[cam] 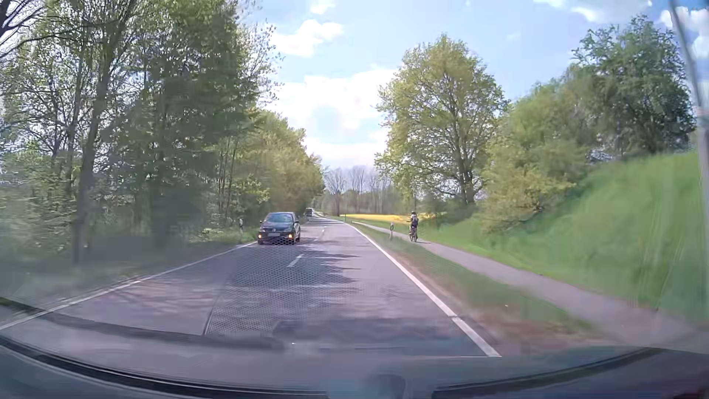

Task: Follow the waypoints while adhering to traffic rules and regulations

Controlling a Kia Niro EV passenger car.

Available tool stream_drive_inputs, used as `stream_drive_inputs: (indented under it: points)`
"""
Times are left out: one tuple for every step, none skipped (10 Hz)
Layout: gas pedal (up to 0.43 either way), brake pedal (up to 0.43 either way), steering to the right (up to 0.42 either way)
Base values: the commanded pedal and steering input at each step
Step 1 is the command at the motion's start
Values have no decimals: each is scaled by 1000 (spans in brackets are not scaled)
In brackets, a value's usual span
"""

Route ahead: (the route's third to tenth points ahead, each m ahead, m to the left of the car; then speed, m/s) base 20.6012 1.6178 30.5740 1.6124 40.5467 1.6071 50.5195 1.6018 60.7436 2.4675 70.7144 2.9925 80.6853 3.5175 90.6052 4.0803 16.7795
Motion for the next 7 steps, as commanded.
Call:
stream_drive_inputs:
  points:
    - [67,0,-9]
    - [67,0,-9]
    - [67,0,-9]
    - [67,0,-8]
    - [67,0,-9]
    - [67,0,-9]
    - [67,0,-7]
